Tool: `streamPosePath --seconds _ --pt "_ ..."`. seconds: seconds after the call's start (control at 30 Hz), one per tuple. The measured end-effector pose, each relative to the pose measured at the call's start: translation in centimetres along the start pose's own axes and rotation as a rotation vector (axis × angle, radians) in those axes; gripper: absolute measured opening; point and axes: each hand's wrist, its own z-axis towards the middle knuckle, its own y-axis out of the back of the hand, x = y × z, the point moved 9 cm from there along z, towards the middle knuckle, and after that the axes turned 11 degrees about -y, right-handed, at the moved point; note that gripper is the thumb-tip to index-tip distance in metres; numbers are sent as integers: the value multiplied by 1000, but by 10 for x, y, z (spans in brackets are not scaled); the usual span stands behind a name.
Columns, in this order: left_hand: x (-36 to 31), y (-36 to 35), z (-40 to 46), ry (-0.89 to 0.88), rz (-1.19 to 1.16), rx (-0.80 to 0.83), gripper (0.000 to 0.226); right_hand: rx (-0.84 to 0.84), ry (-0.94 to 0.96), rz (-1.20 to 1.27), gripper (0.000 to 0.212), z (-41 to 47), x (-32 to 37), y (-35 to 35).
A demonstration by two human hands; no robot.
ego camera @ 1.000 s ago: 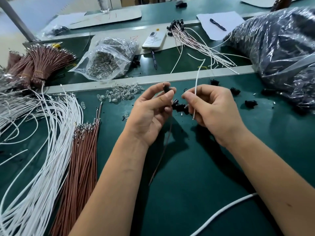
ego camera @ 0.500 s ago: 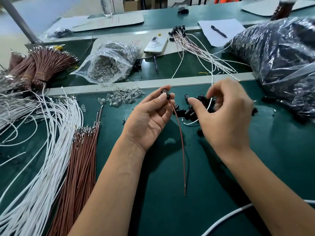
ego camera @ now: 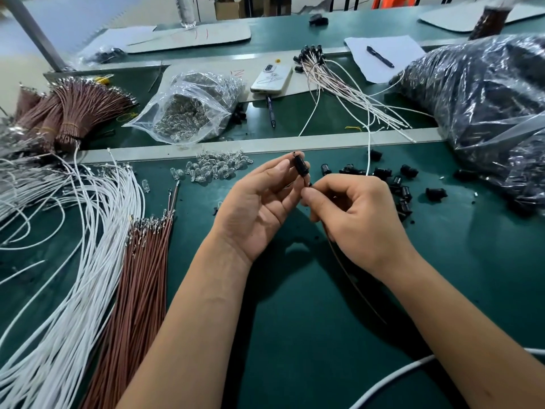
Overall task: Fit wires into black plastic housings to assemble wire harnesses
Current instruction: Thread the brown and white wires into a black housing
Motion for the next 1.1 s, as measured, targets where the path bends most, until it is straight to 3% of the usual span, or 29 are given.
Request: streamPosePath --seconds 0.8,1.1 --pt "-6 -8 -2 -78 111 144 16 41 45 77 30 -1 4 -1" --pt "-9 -11 -3 -105 95 179 18 22 76 127 18 1 3 3"
